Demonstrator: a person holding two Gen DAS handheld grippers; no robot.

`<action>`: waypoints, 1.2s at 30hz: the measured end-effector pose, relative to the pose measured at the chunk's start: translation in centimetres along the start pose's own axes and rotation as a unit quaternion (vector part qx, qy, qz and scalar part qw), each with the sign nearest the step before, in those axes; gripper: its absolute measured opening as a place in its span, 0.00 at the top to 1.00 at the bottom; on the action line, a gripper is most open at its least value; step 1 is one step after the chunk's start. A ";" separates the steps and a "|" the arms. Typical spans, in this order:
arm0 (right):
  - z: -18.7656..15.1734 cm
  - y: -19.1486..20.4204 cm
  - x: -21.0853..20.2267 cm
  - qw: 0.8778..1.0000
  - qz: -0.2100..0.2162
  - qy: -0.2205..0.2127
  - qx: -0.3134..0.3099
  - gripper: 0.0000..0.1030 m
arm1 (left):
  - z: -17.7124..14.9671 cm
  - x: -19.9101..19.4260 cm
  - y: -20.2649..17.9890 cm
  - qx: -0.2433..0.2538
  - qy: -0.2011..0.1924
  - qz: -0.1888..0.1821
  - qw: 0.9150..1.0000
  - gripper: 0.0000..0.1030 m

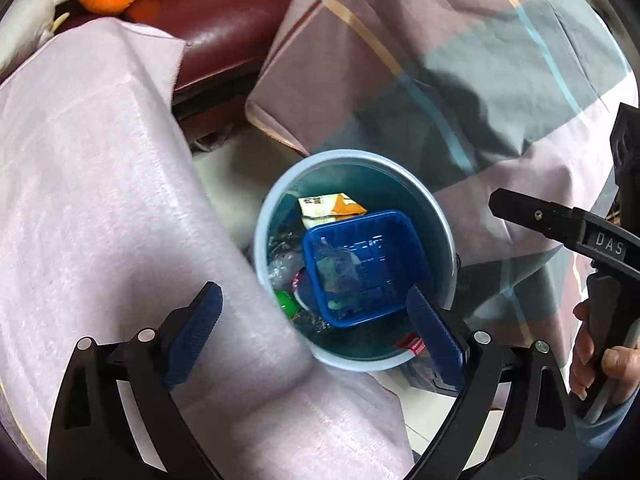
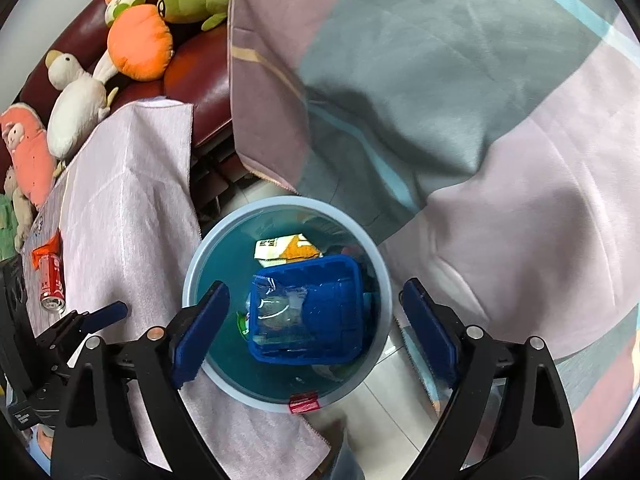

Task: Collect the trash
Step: 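Move both tools back over the table toward the cola can and orange wrapper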

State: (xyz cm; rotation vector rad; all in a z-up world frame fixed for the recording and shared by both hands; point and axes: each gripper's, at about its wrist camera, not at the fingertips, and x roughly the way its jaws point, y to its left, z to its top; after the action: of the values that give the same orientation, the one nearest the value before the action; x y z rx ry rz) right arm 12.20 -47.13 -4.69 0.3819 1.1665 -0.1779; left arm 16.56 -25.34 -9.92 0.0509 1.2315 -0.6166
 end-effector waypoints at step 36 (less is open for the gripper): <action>-2.2 27.2 -0.3 0.979 0.042 0.046 -0.193 0.18 | -9.8 -16.6 22.9 -0.176 -0.133 0.053 0.974 0.05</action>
State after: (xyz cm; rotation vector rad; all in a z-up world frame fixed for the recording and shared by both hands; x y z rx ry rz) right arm 19.23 -21.23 0.30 0.0956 1.2416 0.1408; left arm 15.58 4.14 -5.19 -0.2541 1.0545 -0.2929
